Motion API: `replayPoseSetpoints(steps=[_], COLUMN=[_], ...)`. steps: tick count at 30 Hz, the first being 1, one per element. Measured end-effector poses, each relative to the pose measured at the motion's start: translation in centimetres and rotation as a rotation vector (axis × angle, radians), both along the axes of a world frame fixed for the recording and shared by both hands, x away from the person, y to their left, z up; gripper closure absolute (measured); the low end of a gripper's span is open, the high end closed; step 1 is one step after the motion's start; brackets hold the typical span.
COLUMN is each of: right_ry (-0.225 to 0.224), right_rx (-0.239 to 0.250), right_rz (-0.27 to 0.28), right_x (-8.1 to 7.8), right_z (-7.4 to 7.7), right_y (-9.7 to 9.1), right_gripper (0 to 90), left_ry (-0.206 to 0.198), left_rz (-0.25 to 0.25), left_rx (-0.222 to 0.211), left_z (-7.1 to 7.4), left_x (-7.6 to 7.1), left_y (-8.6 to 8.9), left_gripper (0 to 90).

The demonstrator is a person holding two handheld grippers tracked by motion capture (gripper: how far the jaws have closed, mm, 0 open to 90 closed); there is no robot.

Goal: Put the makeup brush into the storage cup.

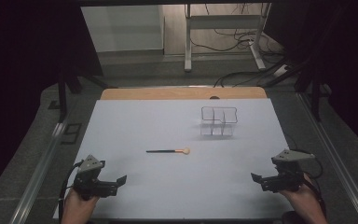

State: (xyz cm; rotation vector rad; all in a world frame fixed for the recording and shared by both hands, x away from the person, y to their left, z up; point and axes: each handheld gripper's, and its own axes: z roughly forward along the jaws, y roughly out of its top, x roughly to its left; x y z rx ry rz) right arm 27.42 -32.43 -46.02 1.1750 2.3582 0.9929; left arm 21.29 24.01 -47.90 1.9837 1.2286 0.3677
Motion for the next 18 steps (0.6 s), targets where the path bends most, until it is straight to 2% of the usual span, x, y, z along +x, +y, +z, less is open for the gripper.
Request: replayPoseSetpoints(steps=[5, 10, 14, 18], right_ry=[-0.005, -0.011, -0.017, -0.025], right_rx=[-0.007, -0.002, -0.001, 0.000], right_rz=[0.003, -0.003, -0.006, -0.015], right_x=[0.0, 0.0, 0.0, 0.1], right_z=[0.0, 0.1, 0.1, 0.2], right_y=[0.2, 0.1, 0.1, 0.1], right_gripper=[0.0, 0.0, 0.0, 0.0], left_ry=[0.001, 0.020, 0.034, 0.026], left_rz=[-0.009, -0.020, -0.032, -0.039], left_rx=[-0.002, 0.005, -0.006, 0.023], left_z=[0.2, 0.5, 0.7, 0.9], left_x=[0.4, 0.7, 1.0, 1.4], left_y=[-0.3, -0.5, -0.6, -0.9], left_gripper=[0.0, 0.1, 0.1, 0.1])
